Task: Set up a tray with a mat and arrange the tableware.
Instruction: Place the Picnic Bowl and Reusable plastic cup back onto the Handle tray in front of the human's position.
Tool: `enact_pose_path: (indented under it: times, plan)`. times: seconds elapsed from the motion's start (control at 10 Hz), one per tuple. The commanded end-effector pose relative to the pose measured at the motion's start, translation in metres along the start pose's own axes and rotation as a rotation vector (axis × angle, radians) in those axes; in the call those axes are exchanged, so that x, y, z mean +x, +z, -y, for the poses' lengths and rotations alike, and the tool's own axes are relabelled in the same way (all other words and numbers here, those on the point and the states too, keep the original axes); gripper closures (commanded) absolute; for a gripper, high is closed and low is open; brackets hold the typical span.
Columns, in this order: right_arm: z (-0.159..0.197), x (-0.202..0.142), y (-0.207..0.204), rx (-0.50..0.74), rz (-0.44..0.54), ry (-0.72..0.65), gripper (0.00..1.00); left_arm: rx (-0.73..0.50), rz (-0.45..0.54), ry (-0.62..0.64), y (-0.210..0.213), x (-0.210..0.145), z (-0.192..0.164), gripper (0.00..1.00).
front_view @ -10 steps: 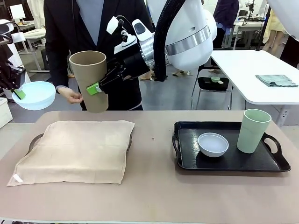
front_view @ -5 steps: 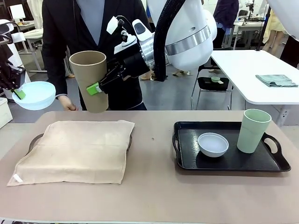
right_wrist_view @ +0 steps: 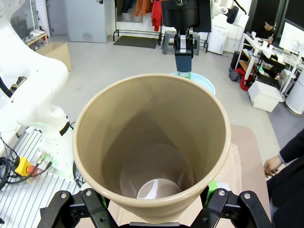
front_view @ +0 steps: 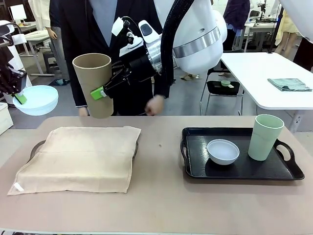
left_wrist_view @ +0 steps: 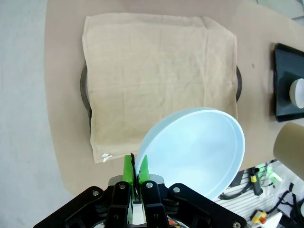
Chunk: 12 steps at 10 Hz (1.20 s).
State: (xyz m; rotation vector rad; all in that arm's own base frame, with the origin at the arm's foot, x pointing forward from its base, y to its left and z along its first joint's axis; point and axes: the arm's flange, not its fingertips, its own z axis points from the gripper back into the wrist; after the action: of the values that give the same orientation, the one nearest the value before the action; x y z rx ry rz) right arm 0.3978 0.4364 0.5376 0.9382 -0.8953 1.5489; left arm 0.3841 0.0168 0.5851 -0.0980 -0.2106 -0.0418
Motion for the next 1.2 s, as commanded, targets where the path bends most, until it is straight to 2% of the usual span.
enact_pose_path:
  times: [0.0,0.1,0.2,0.3,0.4,0.5,0.6,0.7,0.8,0.9,1.0,1.1]
  plan:
    - [0.0,0.001,-0.001,0.002,0.001,0.016,0.21,-0.001,0.018,-0.003,0.0,0.0,0.0,1.0]
    - [0.0,0.0,0.0,0.0,0.0,0.0,0.14,0.0,0.0,0.0,0.0,0.0,0.0,0.96]
    - [0.013,-0.033,-0.006,0.063,0.001,0.004,0.14,0.01,-0.057,-0.023,-0.031,0.007,-0.007,0.96]
    - [0.023,-0.068,-0.012,0.076,0.007,0.034,0.14,0.027,-0.073,-0.028,-0.057,0.011,-0.012,0.96]
    - [0.03,-0.098,-0.024,0.086,0.013,0.038,0.14,0.013,-0.122,-0.041,-0.103,0.017,-0.02,0.96]
    - [0.03,-0.122,-0.043,0.104,-0.001,0.054,0.14,0.003,-0.147,-0.046,-0.126,0.009,-0.022,0.96]
    - [0.032,-0.143,-0.06,0.12,0.03,0.065,0.14,0.002,-0.169,-0.068,-0.145,0.008,-0.021,0.96]
    - [0.033,-0.154,-0.071,0.118,0.039,0.044,0.14,0.004,-0.178,-0.068,-0.156,0.008,-0.019,0.96]
    - [0.031,-0.137,-0.047,0.11,-0.025,0.034,0.14,0.005,-0.17,-0.036,-0.139,0.004,-0.019,0.96]
    - [0.031,-0.137,-0.047,0.11,-0.025,0.034,0.14,0.005,-0.17,-0.036,-0.139,0.004,-0.019,0.96]
    - [0.032,-0.167,-0.066,0.138,-0.019,0.033,0.14,0.005,-0.198,-0.045,-0.165,0.004,-0.02,0.96]
    - [0.037,-0.172,-0.075,0.146,-0.006,0.046,0.14,-0.001,-0.178,-0.049,-0.176,0.01,-0.018,0.96]
